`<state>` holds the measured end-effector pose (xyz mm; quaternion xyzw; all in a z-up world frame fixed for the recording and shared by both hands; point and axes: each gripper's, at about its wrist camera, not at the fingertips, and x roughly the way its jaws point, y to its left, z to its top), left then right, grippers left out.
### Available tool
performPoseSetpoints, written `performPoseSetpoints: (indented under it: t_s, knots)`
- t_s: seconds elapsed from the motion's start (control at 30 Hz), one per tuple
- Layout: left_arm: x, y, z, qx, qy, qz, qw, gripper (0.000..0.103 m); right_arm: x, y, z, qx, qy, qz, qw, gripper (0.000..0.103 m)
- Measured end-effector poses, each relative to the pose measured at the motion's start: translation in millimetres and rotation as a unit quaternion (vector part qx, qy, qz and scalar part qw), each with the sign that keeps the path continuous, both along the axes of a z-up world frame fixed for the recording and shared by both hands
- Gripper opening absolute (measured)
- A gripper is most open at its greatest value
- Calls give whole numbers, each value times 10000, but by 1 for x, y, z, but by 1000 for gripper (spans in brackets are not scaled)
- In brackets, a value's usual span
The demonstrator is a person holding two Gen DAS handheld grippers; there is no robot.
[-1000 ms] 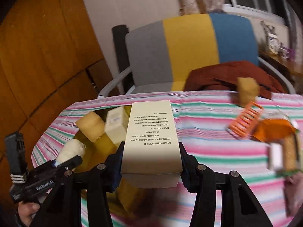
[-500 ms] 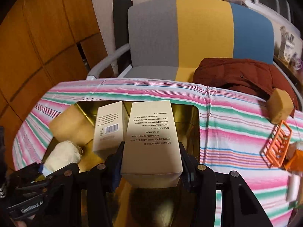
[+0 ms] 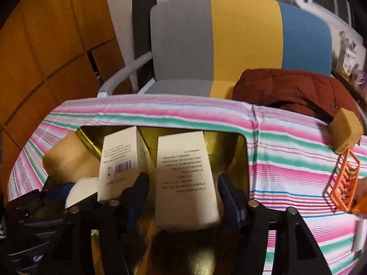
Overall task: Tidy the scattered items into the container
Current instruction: 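Lower sock and box into the gold tray and open both tools, then withdraw both tools from the tray toward the remaining items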
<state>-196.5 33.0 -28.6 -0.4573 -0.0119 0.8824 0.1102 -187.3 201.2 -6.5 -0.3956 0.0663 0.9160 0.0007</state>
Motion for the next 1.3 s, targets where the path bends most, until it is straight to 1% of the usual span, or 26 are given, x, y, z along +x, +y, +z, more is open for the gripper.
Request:
performPoseSetpoints:
  t_s: [0.07,0.23,0.37,0.47,0.7,0.77,0.83,0.93,1.07,1.2,1.3]
  knots:
    - [8,-1,5,-117,221,46,9997,73,7,2,7,-52,145,-35,9999,67]
    - [33,-5,15,-158,608,90,9980,73,32,1,19,-153,400,-2,9991,69]
    - [49,-7,19,-169,742,83,9971,73,55,-1,22,-51,502,-15,9987,70]
    - [63,-6,20,-143,813,12,9966,73,71,7,24,-120,537,-100,9984,70]
    - [92,7,16,-155,873,-280,9957,73,112,45,20,-314,525,-569,9965,74]
    - [102,12,16,-113,966,-355,9946,73,125,60,15,-388,494,-762,9951,75]
    - [113,19,18,-70,1045,-486,9933,73,138,73,10,-478,486,-920,9934,75]
    - [129,31,23,104,1163,-707,9906,73,156,93,2,-564,472,-1170,9904,76]
    - [154,56,28,249,1243,-1148,9853,73,181,117,-7,-662,471,-1469,9858,77]
    - [183,89,32,334,1337,-1735,9751,73,214,145,-16,-699,504,-1776,9803,77]
    - [206,116,31,306,1407,-2202,9648,74,241,165,-18,-644,564,-2003,9760,78]
